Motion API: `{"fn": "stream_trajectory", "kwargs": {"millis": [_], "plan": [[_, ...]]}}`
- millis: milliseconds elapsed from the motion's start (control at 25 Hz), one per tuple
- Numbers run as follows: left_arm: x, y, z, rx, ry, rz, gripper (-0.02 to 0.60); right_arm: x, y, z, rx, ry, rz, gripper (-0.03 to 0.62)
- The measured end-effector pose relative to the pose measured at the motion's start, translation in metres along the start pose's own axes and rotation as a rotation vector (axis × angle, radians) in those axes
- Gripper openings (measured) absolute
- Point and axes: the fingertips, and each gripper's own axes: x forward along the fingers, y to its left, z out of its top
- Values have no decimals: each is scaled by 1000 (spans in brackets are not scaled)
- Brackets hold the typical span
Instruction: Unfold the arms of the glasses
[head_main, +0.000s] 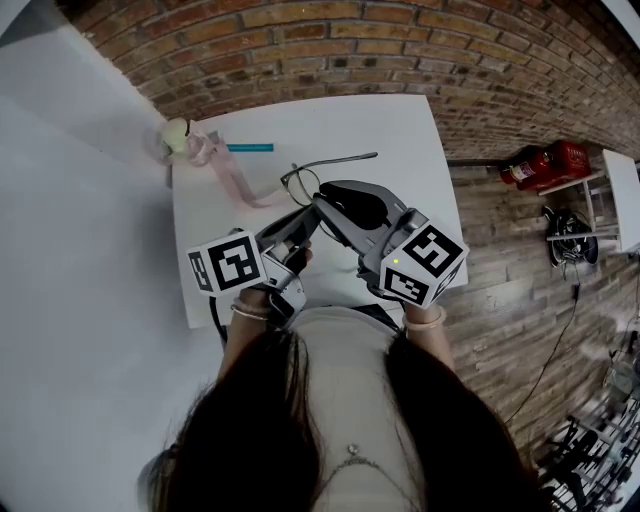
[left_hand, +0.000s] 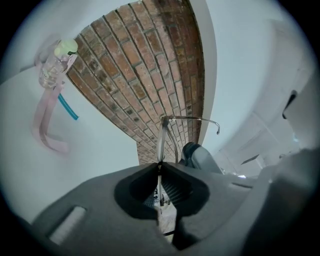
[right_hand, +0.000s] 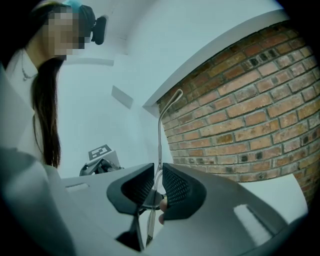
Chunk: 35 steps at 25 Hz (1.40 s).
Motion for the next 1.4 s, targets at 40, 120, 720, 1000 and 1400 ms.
{"fn": "stream_trajectory", "kwargs": {"millis": [40,120,720,1000,1400], "plan": [[0,0,0,8,0,3,20,1,0,-2,1,6,1,58],[1,0,1,23,0,8,20,3,0,-5,4,15,3,58],[2,0,1,172,-8,68,20,12,-2,-14,23,47,7,58],[5,-1,1,222,-10,73,20,15,-6,-18,34,53,1,55],[6,-1,4,217,-15,76,20,14,-8,-14,24,34,-10,44]]}}
